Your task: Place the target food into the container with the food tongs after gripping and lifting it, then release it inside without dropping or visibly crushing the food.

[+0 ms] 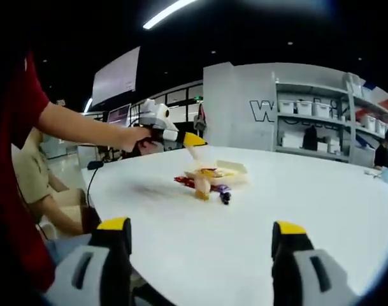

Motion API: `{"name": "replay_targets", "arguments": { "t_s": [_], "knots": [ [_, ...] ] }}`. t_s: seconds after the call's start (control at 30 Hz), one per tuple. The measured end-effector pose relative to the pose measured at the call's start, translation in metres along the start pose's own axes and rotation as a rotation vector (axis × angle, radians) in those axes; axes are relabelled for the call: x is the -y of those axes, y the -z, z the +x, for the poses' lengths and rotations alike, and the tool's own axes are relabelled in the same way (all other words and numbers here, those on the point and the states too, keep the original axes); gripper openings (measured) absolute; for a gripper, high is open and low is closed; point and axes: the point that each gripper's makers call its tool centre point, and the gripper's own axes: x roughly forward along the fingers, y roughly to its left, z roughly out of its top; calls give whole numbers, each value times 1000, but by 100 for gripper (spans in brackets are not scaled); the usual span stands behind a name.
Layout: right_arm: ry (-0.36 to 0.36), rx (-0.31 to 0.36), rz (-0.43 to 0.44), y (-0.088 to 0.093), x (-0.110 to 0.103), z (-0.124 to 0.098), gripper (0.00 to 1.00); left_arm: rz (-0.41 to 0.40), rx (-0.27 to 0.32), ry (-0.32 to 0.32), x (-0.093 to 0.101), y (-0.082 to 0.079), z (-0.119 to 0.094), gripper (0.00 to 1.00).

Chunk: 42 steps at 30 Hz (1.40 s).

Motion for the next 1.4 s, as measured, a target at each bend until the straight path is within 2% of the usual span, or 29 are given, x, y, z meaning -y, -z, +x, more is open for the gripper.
{"name": "replay_targets", "arguments": {
  "t_s": [0.1, 0.2, 0.23, 0.37, 0.5, 0.73, 0.8, 0.83, 0.9, 1.07, 1.17, 1.4],
  "knots": [
    [-2, -8, 7, 2, 0, 1, 91, 15, -21, 7, 1, 6, 2, 24],
    [-2, -10, 8, 3, 1, 2, 91, 27, -41, 27, 9, 17, 8, 26],
    [-2, -12, 10, 3, 1, 2, 91, 5, -53, 56, 16, 22, 10, 27],
    [-7, -21, 10, 4, 0, 4, 91, 30, -76, 65, 26, 40, 22, 27],
    [-9, -27, 10, 6, -1, 3, 91, -4, -79, 76, 28, 49, 29, 28],
    [-6, -32, 15, 8, 1, 3, 91, 56, -109, 92, 31, 56, 42, 29],
    [-7, -32, 14, 7, 1, 4, 91, 90, -129, 74, 26, 61, 46, 30],
    [-10, -34, 10, 7, 0, 5, 91, 103, -159, 49, 22, 69, 48, 30],
    [-11, -37, 9, 8, 0, 6, 91, 86, -143, 61, 26, 67, 48, 30],
    [-15, -47, 11, 11, 1, 8, 90, 112, -175, 37, 32, 67, 54, 30],
    [-17, -48, 10, 10, 1, 8, 90, 19, -198, -7, 31, 68, 57, 30],
    [-16, -55, 11, 14, 2, 9, 89, -1, -240, -95, 27, 70, 66, 30]
  ]
}}
